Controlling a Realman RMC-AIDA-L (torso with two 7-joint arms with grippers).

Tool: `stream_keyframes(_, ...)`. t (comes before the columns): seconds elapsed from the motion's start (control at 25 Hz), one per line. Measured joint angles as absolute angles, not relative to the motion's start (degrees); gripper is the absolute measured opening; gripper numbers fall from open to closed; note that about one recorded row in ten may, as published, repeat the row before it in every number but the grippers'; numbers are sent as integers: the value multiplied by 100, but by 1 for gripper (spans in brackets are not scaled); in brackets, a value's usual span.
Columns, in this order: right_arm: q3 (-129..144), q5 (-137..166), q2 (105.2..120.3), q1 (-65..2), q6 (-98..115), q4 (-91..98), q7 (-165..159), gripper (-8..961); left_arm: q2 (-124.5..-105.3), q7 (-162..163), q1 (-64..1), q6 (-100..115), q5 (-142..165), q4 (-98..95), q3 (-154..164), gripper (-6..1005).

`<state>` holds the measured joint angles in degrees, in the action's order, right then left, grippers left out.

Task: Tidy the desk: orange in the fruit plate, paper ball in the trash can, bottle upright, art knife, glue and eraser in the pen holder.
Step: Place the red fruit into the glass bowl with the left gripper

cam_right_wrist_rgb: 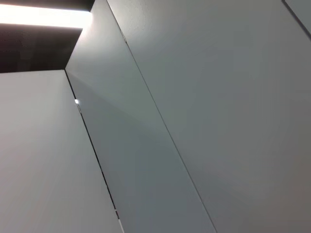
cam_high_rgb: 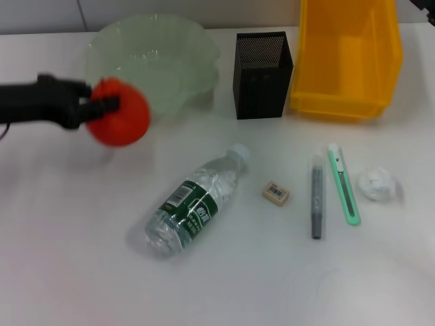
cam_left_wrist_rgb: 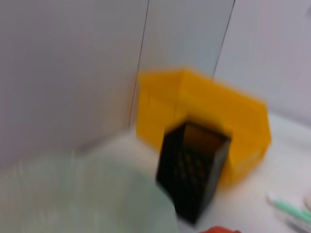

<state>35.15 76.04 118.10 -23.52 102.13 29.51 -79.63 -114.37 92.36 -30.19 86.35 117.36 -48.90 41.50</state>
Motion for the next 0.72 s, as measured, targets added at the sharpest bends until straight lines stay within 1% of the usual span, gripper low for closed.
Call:
stream_keyframes(0.04,3515,7604,11810,-2352,10213,2951,-7963,824,-11447,9128,-3095,8523,11586,-4894,4151,302)
stream_keyframes(0.12,3537,7620,11815,-2287,10348,2934,-7962,825,-11540,8921,-3233,8219,11525,-4861,4140,265)
stream_keyframes(0.24,3558,7636,11821,-2255,10381,2881,-7963,825,-11759,8504,-3461,7564,11492,-4765,4137,230)
stream_keyframes(0.32,3571,7647,11825,-2225,10393,2837,-7963,825,-11862,8132,-3644,7028,11356,-4563,4207,213)
stream_keyframes(0.48,3590,7666,11827,-2161,10409,2754,-7963,825,-11857,6910,-4094,6006,10544,-3495,4333,193)
stream_keyframes(0.72,3598,7746,11830,-2107,10437,2633,-7963,825,-11894,5269,-4404,5000,9923,-2657,4336,169)
